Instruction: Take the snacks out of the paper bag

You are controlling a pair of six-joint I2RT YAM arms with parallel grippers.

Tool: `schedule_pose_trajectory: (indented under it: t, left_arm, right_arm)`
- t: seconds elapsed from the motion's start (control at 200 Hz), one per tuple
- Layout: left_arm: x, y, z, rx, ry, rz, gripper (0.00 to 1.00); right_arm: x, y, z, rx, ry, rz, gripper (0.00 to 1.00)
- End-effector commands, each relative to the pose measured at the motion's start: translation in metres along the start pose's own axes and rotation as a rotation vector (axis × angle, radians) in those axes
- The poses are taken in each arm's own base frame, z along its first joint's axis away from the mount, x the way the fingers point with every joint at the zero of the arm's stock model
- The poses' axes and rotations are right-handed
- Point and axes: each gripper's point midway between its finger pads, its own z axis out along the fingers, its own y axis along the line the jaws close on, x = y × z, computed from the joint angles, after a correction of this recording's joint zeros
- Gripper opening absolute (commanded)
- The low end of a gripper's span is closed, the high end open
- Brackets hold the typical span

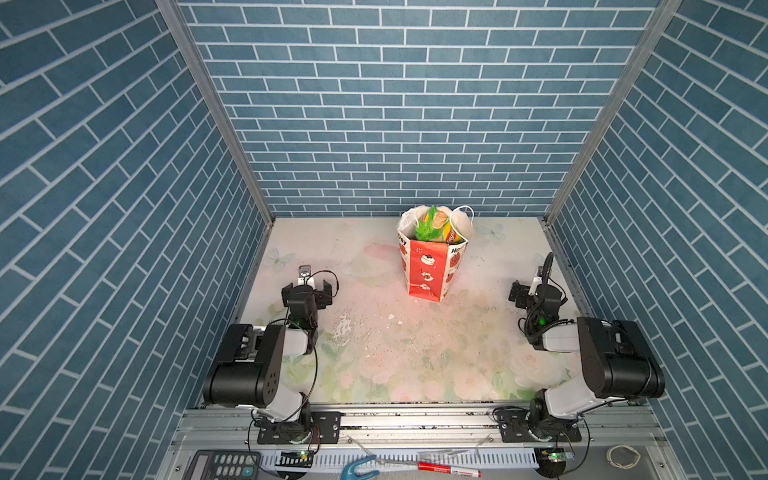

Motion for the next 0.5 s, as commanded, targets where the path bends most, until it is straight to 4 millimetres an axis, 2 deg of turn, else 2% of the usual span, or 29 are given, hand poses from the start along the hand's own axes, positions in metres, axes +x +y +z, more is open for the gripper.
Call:
schedule_pose_trajectory:
  t: [0.0, 0.49]
  left_arm:
    - [-0.0066, -0.0021, 0.0027, 0.003, -0.016, 0.001, 1.00]
    - [-0.0072, -0.0025, 0.0028, 0.004, -0.016, 0.002, 1.00]
  right_arm:
    - [-0.0058, 0.0028, 0.0005, -0.015, -0.016, 0.005, 0.99]
    - [-0.0070, 0.0033, 0.0007, -0.018, -0.018, 0.008, 0.99]
